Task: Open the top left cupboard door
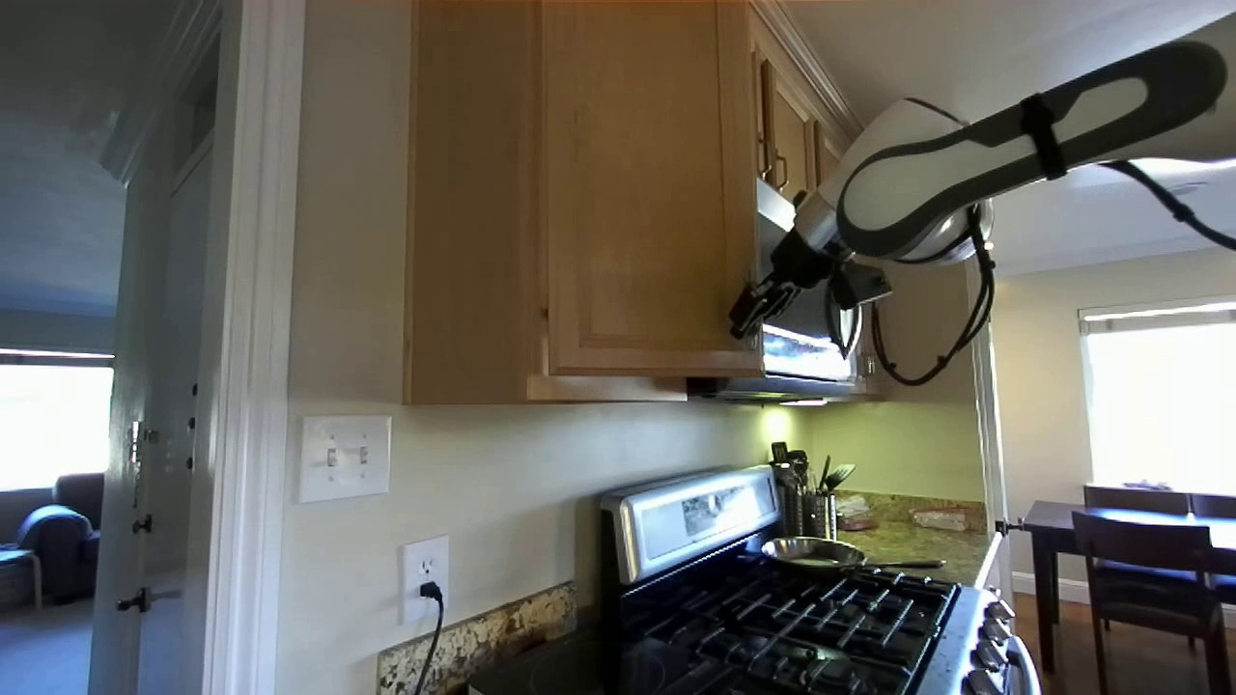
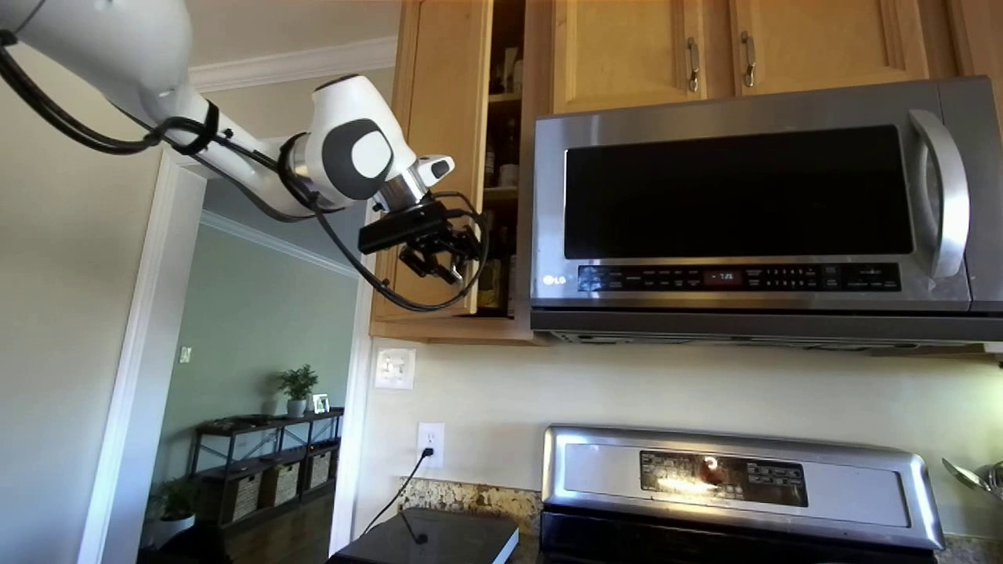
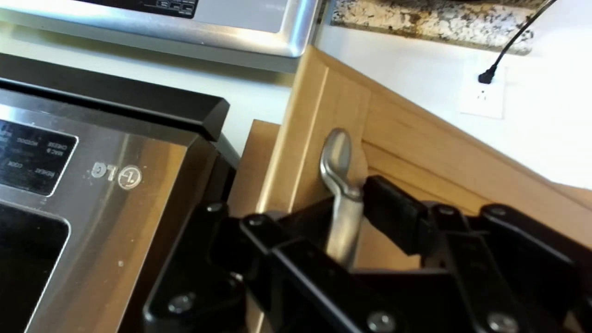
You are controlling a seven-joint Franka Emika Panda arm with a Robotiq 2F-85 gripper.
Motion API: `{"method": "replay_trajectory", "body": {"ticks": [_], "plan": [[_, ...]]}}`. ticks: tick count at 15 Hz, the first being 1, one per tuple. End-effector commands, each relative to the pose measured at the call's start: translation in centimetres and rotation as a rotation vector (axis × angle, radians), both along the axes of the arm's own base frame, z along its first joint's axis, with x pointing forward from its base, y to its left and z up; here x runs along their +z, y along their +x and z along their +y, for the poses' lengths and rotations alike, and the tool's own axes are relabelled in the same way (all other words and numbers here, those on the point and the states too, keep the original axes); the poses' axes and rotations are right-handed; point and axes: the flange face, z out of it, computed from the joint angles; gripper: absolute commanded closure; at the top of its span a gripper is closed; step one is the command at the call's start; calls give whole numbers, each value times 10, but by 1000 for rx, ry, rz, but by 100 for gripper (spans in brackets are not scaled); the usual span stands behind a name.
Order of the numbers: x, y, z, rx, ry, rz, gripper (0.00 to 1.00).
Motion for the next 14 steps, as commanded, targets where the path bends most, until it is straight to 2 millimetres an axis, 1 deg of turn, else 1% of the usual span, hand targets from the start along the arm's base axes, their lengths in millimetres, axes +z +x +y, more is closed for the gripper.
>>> {"method": "replay_trajectory", "body": {"ticks": [1, 2, 3, 6, 10, 11, 12, 14], "plan": [[-13, -40, 55, 150, -22, 57, 56], [-13, -47, 56, 165, -29, 59, 58], [-11, -51, 57, 167, -48, 51, 56], [-6, -63, 57, 168, -71, 8, 41], [4, -76, 53, 152, -71, -31, 13], [18, -93, 46, 138, -67, -48, 5], [21, -96, 44, 132, -65, -59, 2], [40, -111, 40, 123, -56, -100, 0]]}}
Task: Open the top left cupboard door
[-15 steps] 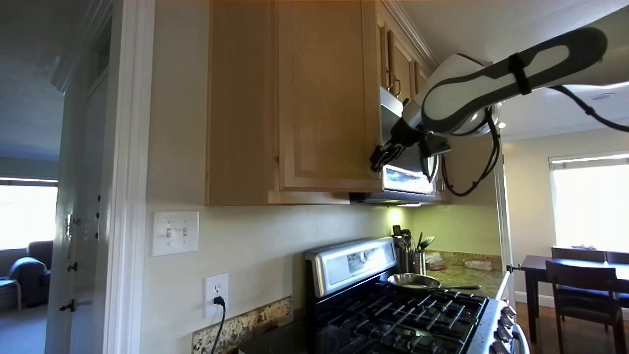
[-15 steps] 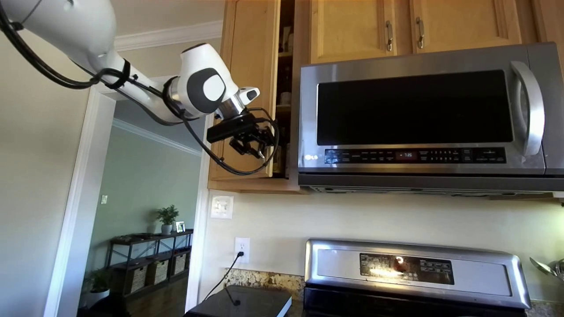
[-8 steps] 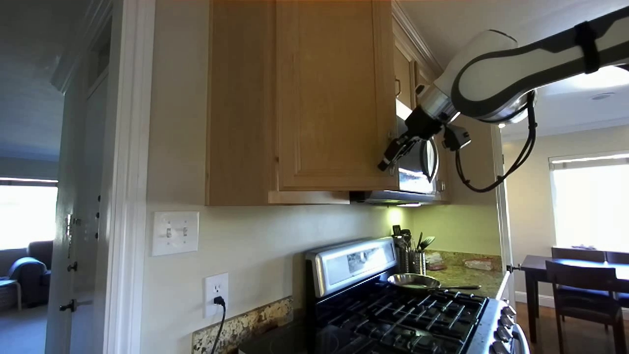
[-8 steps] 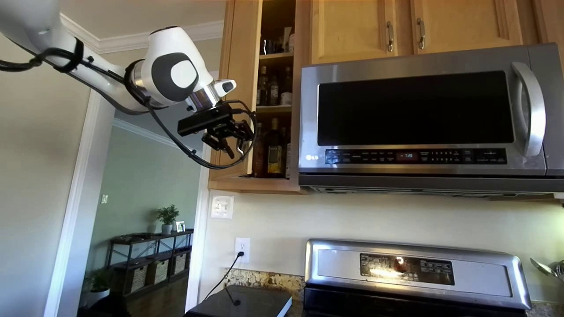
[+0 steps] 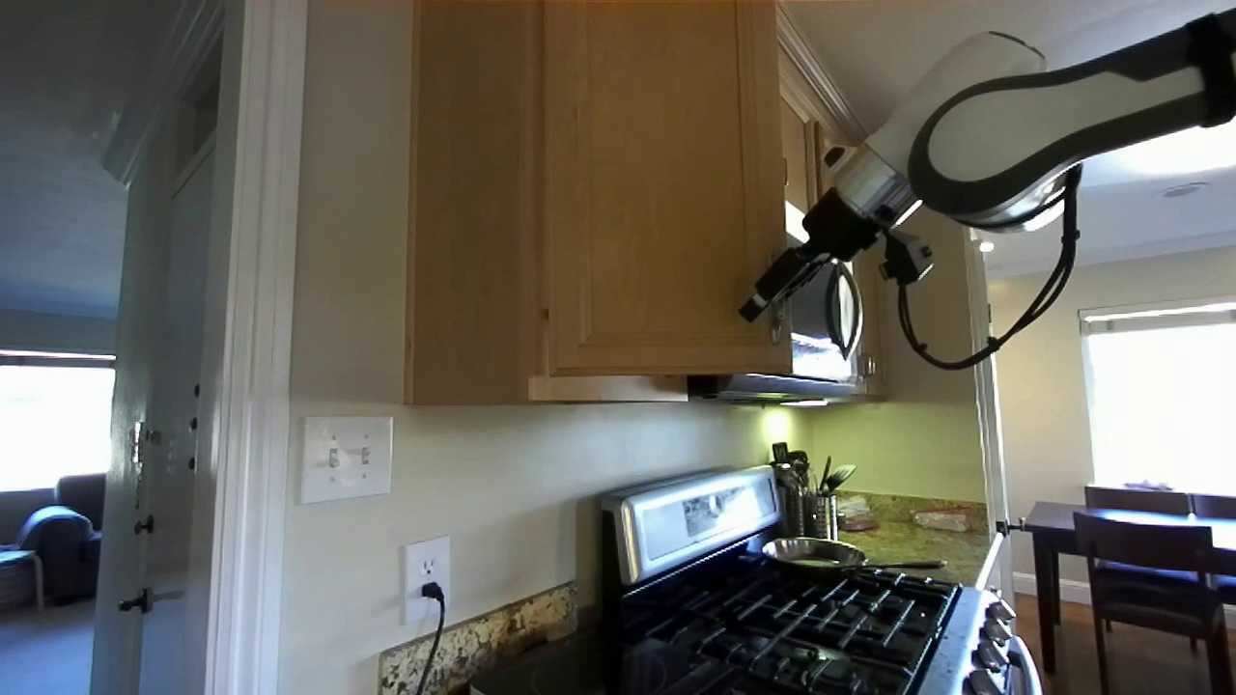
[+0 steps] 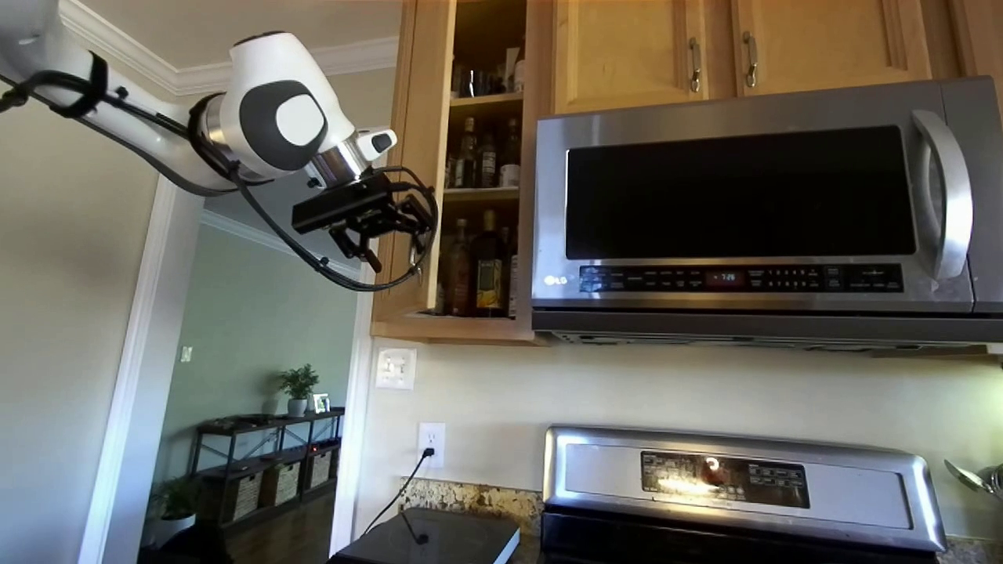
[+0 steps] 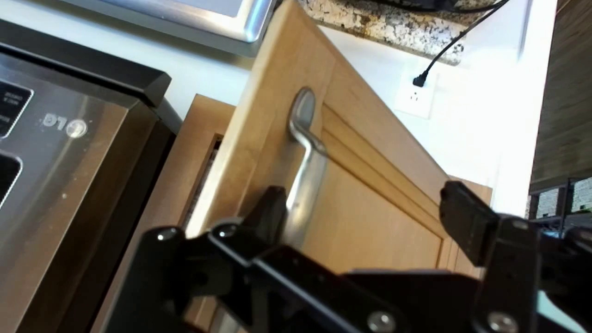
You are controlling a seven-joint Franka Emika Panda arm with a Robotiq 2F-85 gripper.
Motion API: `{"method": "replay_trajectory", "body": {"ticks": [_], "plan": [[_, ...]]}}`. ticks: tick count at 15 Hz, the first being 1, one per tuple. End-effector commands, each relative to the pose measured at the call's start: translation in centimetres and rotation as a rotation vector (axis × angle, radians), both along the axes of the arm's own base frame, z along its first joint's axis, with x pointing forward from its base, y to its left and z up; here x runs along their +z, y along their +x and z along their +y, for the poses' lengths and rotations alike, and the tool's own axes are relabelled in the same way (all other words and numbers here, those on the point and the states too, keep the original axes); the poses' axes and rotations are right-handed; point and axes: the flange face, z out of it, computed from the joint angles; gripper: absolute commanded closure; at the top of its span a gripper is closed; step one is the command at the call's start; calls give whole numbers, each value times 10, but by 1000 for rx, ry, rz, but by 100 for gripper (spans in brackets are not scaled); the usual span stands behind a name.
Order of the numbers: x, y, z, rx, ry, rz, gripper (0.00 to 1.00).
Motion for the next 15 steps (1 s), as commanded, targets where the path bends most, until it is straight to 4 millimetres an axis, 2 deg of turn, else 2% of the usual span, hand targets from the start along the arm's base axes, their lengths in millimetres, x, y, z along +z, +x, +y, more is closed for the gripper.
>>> {"method": "replay_trajectory", "body": {"ticks": [1, 4, 8, 12, 15], "plan": [[39, -43, -7, -3, 16, -88, 0], [62, -66, -15, -13, 30, -66, 0], [62, -66, -35, -93, 42, 43, 0], [50, -47, -76, -206, 93, 115, 0], [38, -20, -109, -291, 141, 159, 0]]}}
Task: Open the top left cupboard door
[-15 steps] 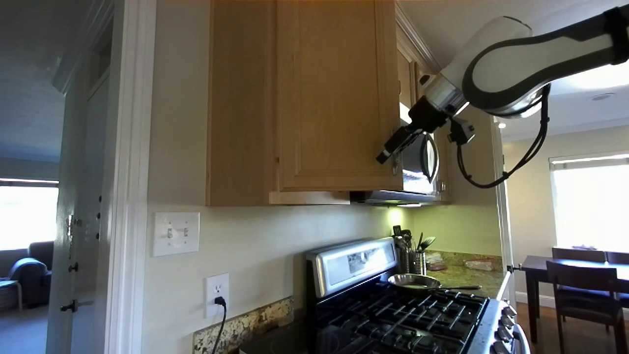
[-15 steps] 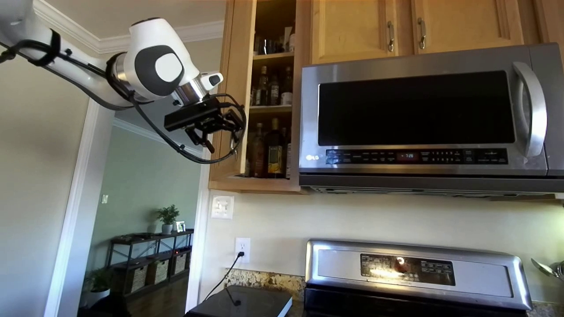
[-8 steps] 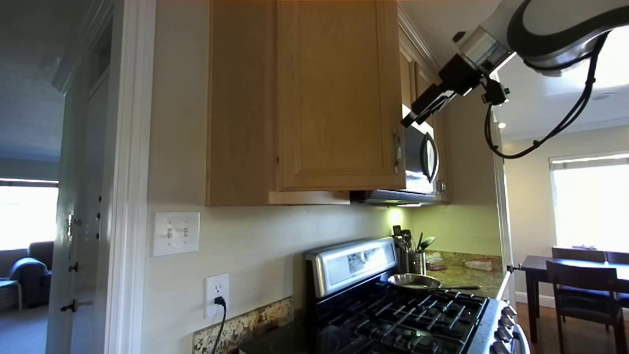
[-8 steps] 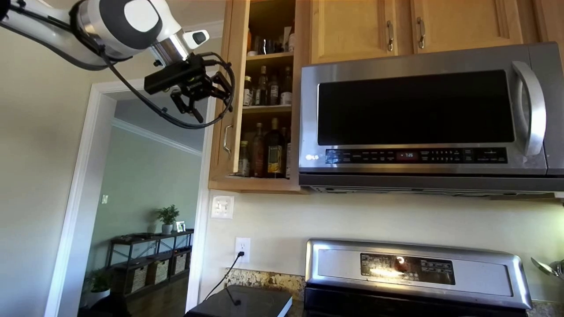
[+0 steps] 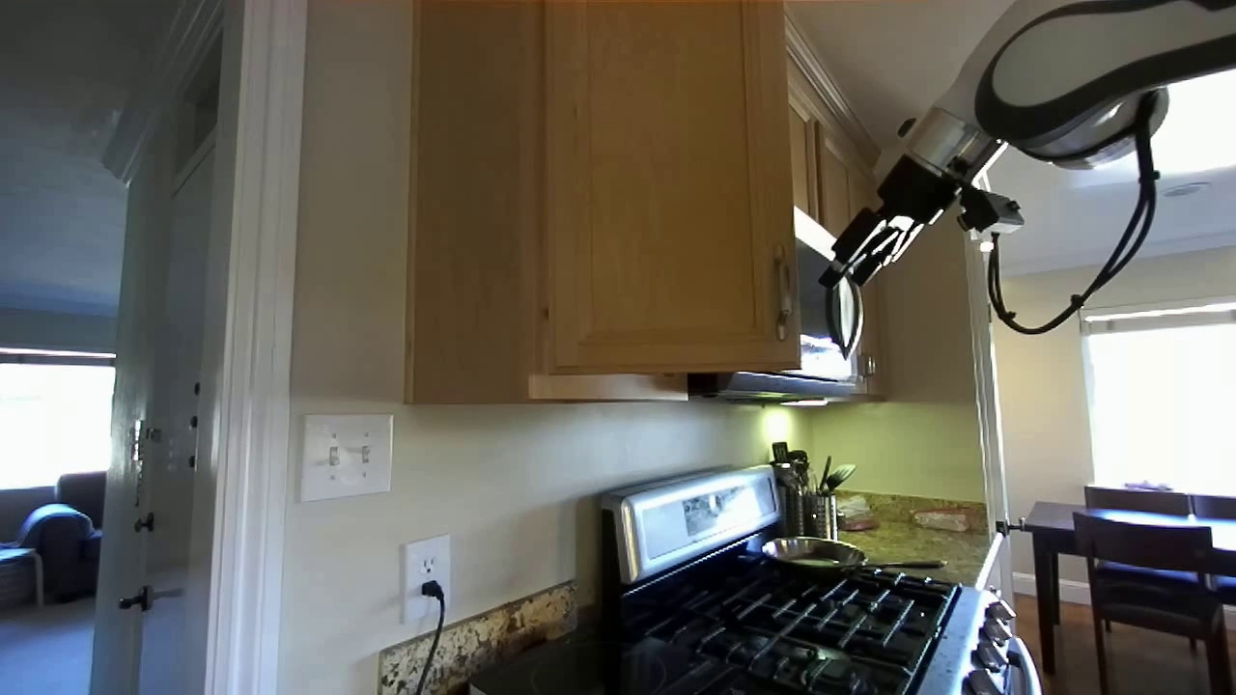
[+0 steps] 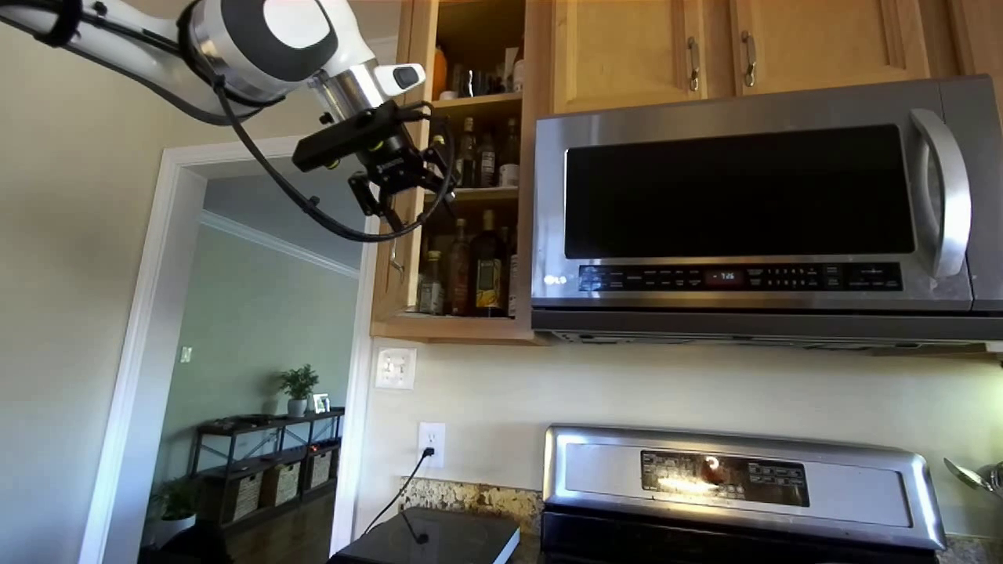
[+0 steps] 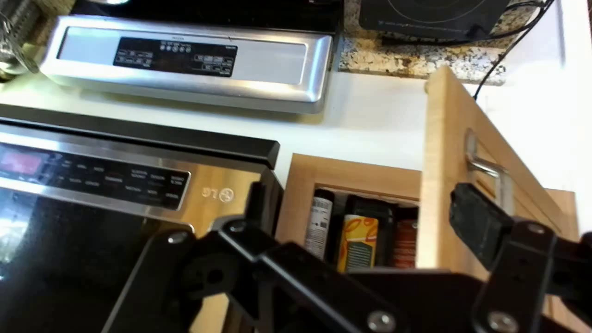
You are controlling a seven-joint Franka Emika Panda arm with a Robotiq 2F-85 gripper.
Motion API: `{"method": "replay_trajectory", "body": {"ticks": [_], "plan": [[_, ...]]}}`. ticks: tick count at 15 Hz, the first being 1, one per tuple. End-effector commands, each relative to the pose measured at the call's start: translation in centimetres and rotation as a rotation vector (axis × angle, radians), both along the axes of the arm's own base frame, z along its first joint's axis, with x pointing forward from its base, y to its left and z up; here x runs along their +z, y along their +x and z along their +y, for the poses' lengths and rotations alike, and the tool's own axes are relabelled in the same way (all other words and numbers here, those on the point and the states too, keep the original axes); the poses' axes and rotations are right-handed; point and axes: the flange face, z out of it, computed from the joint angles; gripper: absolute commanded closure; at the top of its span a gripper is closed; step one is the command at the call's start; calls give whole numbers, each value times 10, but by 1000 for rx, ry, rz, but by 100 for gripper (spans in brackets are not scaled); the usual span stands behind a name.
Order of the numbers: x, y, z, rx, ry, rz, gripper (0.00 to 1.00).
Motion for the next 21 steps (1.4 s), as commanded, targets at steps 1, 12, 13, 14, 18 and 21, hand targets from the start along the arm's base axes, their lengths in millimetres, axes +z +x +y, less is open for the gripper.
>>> {"method": "replay_trajectory", "body": {"ticks": [1, 12, 13, 14, 18, 21], "plan": [[-6, 33, -34, -112, 55, 56, 0], [-5, 92, -24, -62, 211, 112, 0], [-8, 99, -14, -42, 217, 117, 0], [-9, 101, -8, -20, 222, 124, 0], [-18, 108, 33, 93, 221, 171, 0], [-27, 110, 70, 202, 211, 220, 0]]}}
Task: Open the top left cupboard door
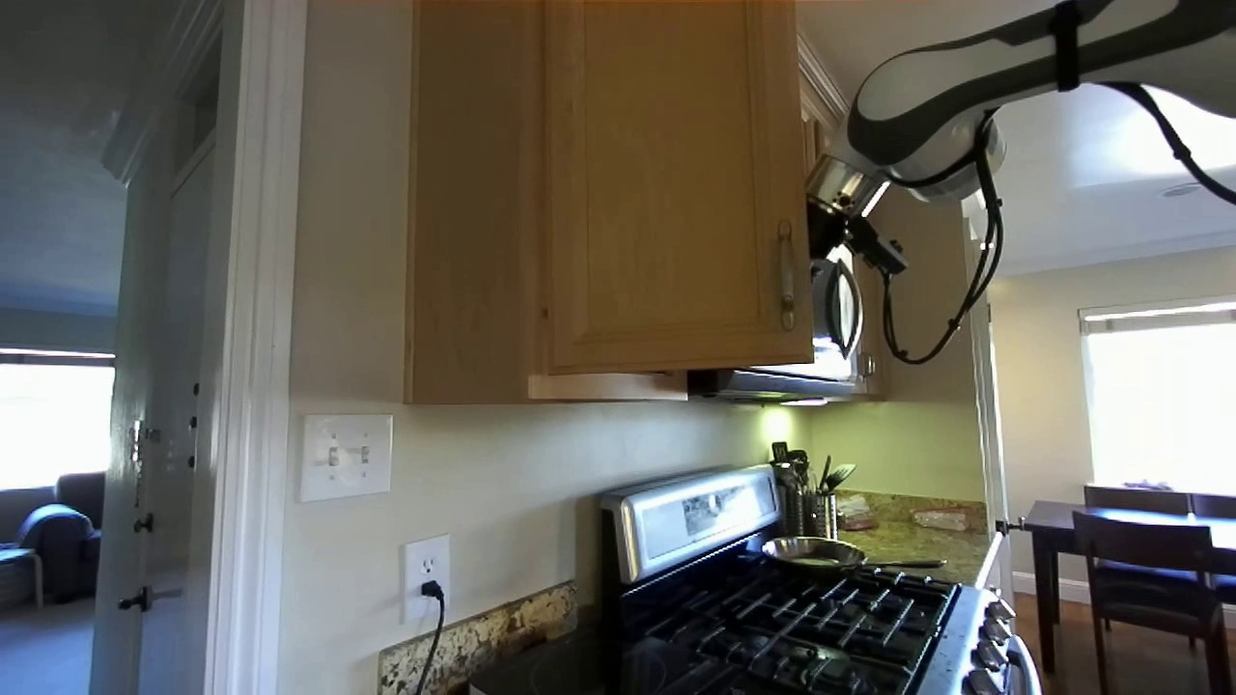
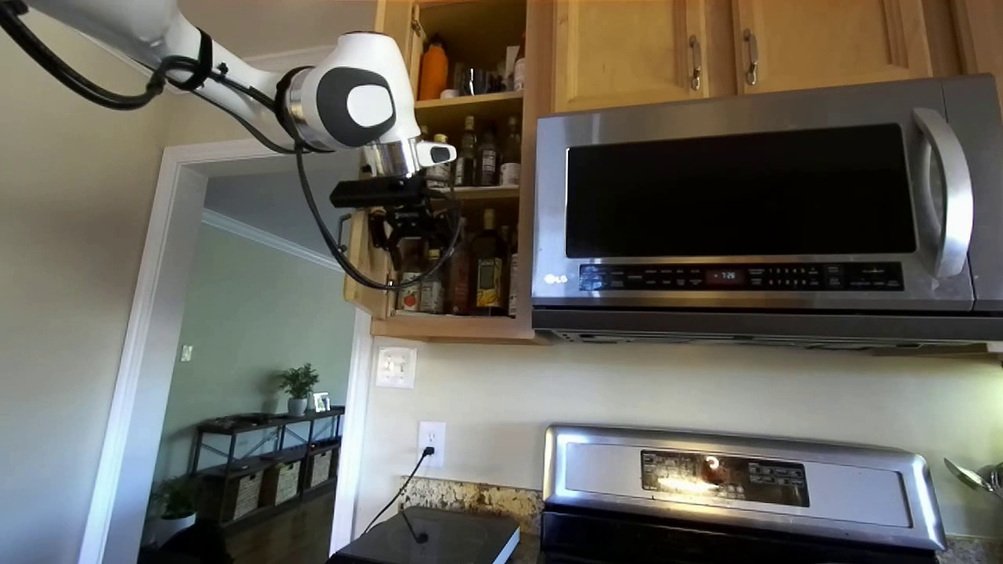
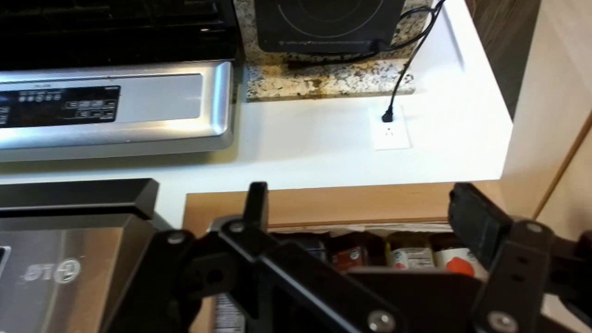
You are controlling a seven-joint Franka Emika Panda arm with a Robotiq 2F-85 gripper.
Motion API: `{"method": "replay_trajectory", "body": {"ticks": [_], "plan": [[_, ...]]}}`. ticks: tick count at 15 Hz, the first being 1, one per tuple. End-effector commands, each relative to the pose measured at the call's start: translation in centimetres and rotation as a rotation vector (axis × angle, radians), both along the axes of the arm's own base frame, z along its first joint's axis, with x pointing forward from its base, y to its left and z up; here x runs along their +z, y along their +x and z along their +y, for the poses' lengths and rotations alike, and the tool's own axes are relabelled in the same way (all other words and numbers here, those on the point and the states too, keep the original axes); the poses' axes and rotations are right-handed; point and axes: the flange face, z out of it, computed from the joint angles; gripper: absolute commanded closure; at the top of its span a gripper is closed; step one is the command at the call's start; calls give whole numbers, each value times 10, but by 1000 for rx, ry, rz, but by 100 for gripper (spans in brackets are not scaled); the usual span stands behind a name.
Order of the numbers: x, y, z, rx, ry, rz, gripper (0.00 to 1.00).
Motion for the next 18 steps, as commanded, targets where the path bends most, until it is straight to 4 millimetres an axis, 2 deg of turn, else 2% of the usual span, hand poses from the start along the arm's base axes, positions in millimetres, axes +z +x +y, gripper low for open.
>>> {"method": "replay_trajectory", "body": {"ticks": [1, 4, 6, 11, 14, 15, 16, 18], "plan": [[-8, 3, 35, 139, 13, 50, 0], [-18, 10, 53, 157, 11, 62, 0], [-29, 20, 51, 103, 10, 76, 0], [-84, 45, 48, -12, 1, 216, 0], [-108, 55, 51, -68, -11, 281, 0], [-113, 57, 52, -84, -17, 297, 0], [-107, 59, 53, -37, -7, 265, 0], [-115, 63, 55, -54, -11, 282, 0]]}}
